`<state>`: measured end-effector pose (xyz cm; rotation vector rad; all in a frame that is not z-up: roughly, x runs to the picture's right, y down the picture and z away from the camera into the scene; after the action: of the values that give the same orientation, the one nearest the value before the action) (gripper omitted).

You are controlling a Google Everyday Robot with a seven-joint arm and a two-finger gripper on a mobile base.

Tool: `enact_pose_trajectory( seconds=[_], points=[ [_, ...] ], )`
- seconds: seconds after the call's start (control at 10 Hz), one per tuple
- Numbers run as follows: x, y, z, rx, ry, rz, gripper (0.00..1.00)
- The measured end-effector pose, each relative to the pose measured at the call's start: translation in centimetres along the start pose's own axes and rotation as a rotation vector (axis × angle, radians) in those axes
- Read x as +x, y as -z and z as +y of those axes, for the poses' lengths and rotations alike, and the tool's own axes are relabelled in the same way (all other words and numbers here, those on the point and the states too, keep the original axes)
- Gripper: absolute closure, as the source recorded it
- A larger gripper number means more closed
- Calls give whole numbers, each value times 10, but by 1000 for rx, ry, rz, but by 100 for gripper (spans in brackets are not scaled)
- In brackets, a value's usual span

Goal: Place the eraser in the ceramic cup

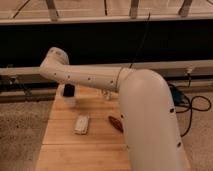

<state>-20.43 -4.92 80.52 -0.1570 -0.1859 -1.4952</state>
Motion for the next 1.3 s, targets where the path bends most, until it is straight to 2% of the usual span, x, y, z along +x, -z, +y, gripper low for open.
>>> enact_pose_trajectory(
  seconds=[0.3,0.5,1.1,1.2,1.3],
  points=[
    [0,0,1,-2,1,-1,21],
    [-1,-1,0,-6,5,2,33],
    [-3,-5,-5,-4,9,-4,93],
    [-4,-6,-6,-5,12,-5,99],
    [-4,-6,-7,-3,15,-5,99]
  ],
)
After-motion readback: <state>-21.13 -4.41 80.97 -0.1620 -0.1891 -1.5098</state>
